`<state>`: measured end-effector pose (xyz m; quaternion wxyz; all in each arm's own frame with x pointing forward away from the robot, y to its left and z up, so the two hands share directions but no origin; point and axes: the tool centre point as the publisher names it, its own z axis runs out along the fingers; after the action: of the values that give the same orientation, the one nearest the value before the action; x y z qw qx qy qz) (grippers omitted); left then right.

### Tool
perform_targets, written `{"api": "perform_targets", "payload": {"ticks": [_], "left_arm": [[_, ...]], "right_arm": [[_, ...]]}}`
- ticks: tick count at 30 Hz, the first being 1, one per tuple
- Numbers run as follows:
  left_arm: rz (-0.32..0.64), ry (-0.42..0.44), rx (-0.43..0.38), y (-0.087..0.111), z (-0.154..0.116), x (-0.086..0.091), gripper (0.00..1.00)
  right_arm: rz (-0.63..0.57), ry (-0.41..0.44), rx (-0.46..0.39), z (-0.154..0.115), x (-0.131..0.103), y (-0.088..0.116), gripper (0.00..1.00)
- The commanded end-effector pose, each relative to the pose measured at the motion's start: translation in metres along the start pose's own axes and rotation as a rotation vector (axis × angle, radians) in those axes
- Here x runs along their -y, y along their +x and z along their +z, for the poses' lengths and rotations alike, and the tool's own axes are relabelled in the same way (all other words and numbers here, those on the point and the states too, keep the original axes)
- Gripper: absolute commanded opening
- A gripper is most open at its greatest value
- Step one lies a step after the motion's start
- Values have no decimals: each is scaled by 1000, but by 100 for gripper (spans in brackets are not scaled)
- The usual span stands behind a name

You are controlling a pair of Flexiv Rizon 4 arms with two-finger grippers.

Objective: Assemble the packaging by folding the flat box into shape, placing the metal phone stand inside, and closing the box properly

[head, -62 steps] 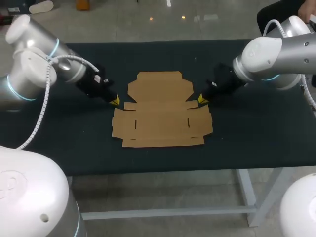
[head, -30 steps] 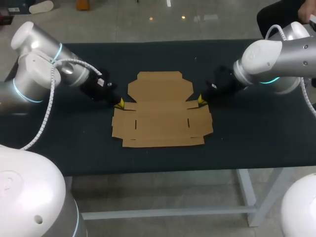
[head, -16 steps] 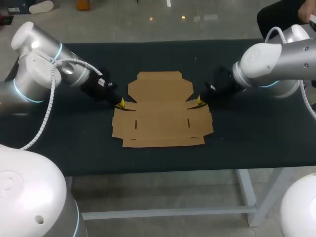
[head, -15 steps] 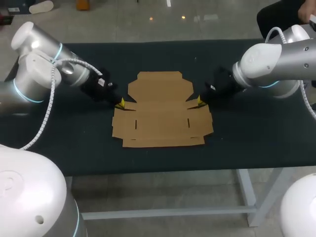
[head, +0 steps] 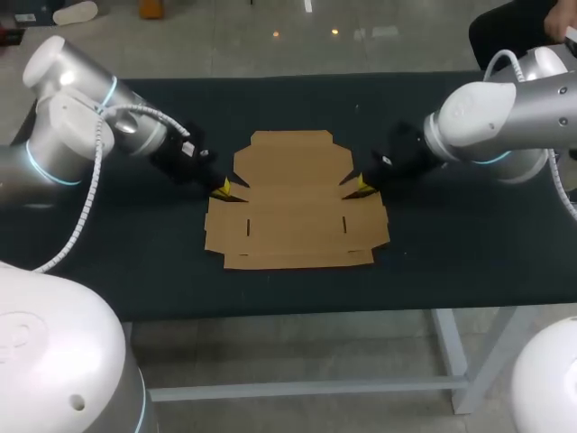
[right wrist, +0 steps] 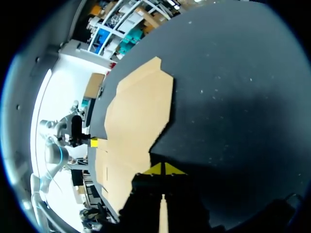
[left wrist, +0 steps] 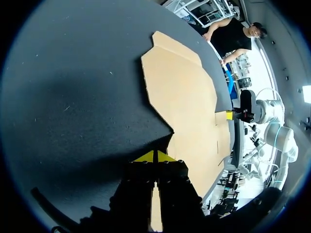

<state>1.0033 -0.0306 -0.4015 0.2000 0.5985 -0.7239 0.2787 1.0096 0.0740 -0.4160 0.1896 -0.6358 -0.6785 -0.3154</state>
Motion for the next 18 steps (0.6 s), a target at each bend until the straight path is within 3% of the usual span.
{"api": "perform_targets", "payload": {"ticks": [1, 18], "left_arm": [[-2, -8, -1, 3, -2, 0, 0], [24, -13, 27, 22, 3, -1, 0]], "right_arm": [[-7, -1, -1, 0, 1, 3, 0], [-29, 2, 24, 1, 2, 17, 0]]}}
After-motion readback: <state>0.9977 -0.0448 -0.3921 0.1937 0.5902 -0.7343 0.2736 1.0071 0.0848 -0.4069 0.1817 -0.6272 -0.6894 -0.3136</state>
